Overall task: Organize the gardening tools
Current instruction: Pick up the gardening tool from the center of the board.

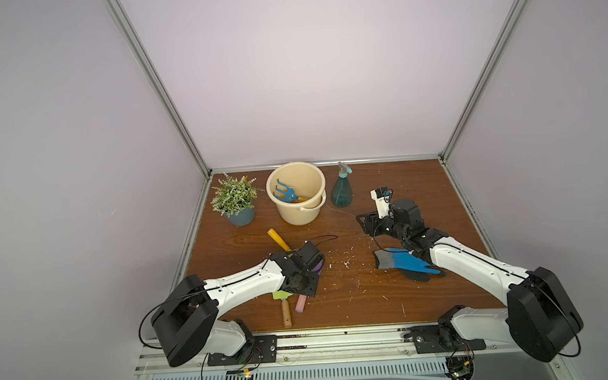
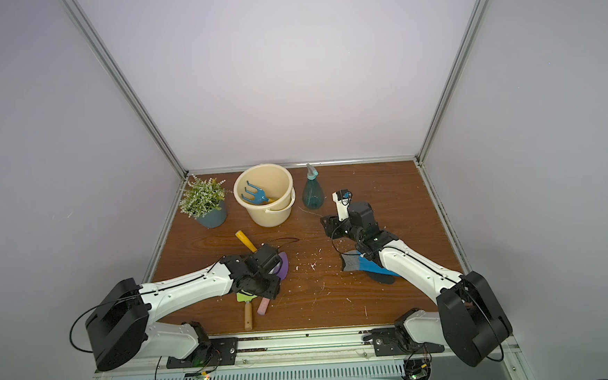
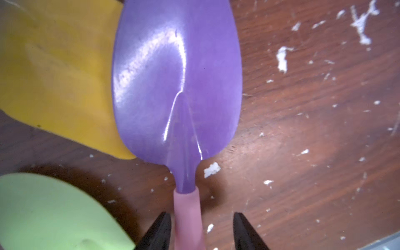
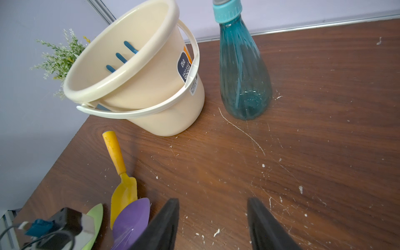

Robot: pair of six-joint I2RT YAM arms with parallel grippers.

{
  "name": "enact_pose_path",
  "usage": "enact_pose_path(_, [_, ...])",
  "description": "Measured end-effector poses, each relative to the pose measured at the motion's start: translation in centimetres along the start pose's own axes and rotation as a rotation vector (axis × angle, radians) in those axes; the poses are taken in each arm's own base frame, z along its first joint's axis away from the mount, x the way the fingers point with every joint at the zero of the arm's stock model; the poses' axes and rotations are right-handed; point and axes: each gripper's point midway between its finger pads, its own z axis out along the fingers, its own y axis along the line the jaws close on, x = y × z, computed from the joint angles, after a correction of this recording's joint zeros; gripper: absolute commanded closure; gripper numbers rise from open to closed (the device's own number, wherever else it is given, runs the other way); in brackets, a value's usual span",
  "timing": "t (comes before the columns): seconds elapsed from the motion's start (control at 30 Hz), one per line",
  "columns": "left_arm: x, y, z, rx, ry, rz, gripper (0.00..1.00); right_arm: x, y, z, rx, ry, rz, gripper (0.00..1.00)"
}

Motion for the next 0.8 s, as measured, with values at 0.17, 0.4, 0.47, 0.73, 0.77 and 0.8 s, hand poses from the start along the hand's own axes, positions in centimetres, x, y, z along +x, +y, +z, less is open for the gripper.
enact_pose_path(0.17, [0.2,0.6,0.8,-0.042,0.016,0.001,0.58,-0.6,0.2,-0.6,-0.001,-0.021,-0.005,0.43])
enact_pose_path(0.4, [-0.5,0.7,1.0,-0.063,0.008,0.012,0.87,-0.8,0.1,-1.0,0.002,-0.032,-0.005,0.43])
enact_pose_path(0.47, [-0.7,0.4,0.9,-0.059,0.007,0.018,0.92,-0.8,0.0,-1.0,0.007,-0.036,-0.005,0.42])
enact_pose_path(0.73, [-4.6,-2.3,-1.8,0.013,-0.092,0.027,1.00,-0.9,-0.3,-1.0,0.021,-0.041,-0.003,0.43])
enact_pose_path(0.77, [-5.3,-2.7,-2.4,0.024,-0.113,0.031,1.00,-0.9,-0.3,-1.0,0.021,-0.041,-0.003,0.43])
enact_pose_path(0.8, [-6.1,-3.2,-3.0,0.037,-0.138,0.039,1.00,-1.0,-0.4,-1.0,0.022,-0.041,-0.003,0.43])
